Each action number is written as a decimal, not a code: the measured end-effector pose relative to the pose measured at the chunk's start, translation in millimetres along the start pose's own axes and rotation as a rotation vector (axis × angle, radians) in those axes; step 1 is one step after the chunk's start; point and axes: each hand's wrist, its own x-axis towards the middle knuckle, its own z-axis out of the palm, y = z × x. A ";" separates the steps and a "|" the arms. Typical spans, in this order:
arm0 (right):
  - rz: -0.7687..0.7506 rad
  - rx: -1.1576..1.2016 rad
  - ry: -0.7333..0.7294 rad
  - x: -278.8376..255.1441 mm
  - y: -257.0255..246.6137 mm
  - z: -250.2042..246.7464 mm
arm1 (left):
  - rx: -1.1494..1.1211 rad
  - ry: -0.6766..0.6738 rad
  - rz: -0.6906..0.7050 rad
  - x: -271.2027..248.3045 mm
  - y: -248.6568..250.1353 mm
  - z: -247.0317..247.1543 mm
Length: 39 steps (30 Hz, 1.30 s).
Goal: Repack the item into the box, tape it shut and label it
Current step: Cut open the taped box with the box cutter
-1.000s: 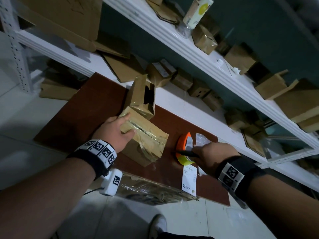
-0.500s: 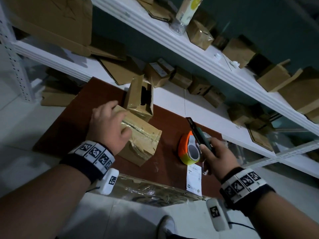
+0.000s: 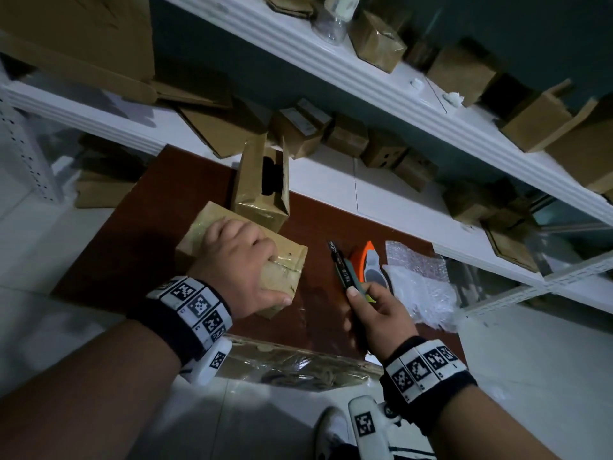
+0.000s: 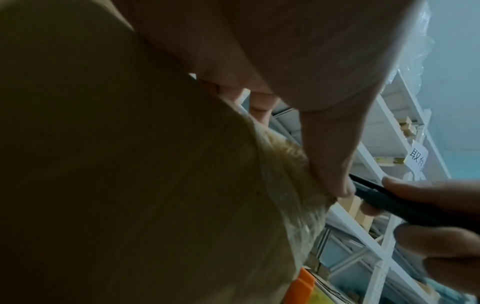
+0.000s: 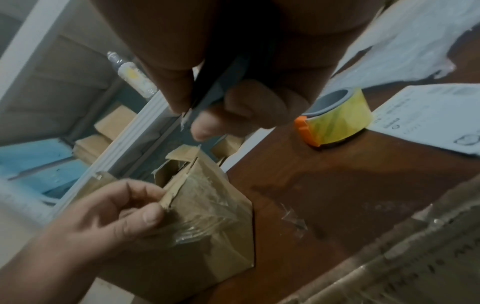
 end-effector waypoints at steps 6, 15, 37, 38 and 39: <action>-0.060 -0.137 -0.026 -1.1 -4.0 6.4 | 0.057 -0.078 -0.050 6.0 4.8 -3.3; -0.055 -0.299 -0.106 2.2 0.9 6.8 | 0.060 -0.100 -0.040 7.7 6.4 -3.8; 0.012 -0.351 -0.072 6.3 17.7 17.0 | 0.112 -0.153 -0.053 4.1 11.4 -8.8; 0.017 -0.340 -0.069 6.4 17.0 17.4 | 0.097 -0.142 -0.048 3.7 11.2 -8.5; 0.017 -0.339 -0.067 6.8 15.8 17.1 | 0.080 -0.132 -0.043 3.2 10.7 -8.4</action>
